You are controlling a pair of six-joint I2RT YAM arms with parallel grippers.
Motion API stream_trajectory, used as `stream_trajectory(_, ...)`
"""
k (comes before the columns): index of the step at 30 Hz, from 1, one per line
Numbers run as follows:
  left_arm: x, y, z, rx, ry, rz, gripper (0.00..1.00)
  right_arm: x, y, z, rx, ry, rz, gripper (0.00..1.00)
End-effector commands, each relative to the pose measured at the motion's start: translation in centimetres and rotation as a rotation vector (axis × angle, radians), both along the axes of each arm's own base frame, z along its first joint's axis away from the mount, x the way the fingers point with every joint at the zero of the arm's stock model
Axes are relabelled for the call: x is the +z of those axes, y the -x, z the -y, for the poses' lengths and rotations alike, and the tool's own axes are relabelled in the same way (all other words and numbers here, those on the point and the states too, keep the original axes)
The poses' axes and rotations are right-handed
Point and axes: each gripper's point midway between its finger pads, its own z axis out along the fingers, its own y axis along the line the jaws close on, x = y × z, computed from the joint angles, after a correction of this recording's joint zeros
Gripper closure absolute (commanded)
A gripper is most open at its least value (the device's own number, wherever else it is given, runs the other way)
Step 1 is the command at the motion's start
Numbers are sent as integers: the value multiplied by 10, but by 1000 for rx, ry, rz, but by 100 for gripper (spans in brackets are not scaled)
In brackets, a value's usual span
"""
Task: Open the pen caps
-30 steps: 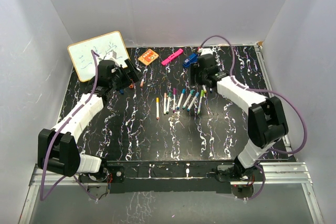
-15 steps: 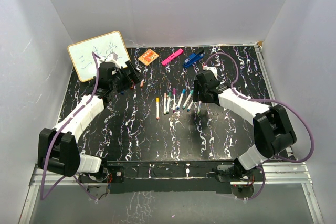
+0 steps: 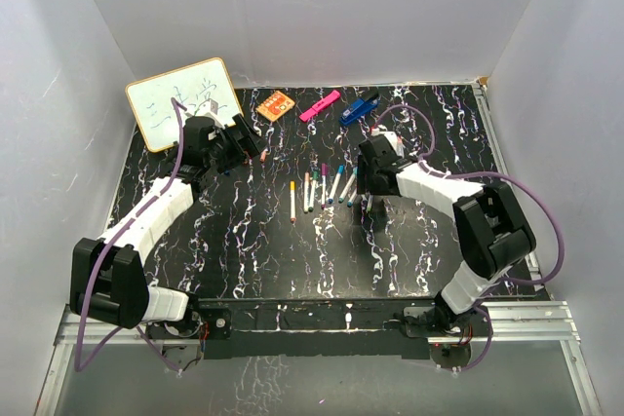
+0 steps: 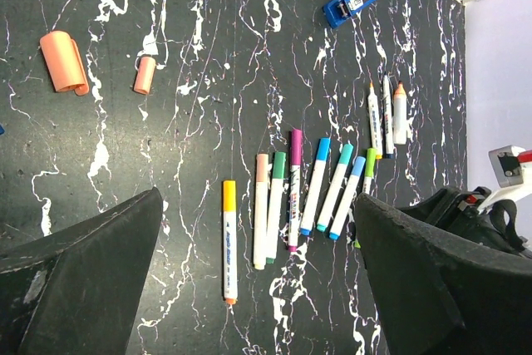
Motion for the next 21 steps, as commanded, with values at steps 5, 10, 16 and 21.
stream_trajectory(5,13,-2,-1,-9,2,44,1,3,-22,-9,-13,-19,51,43)
stream_trajectory(10,11,-3,-3,-4,-1,40,1,-4,-25,-10,-11,-11,36,47)
stream_trajectory(16,11,-4,-5,0,-3,39,2,-15,-27,-11,-9,-2,11,53)
stream_trajectory(21,13,-5,-6,3,-3,42,2,-26,-25,-9,-11,-7,-19,61)
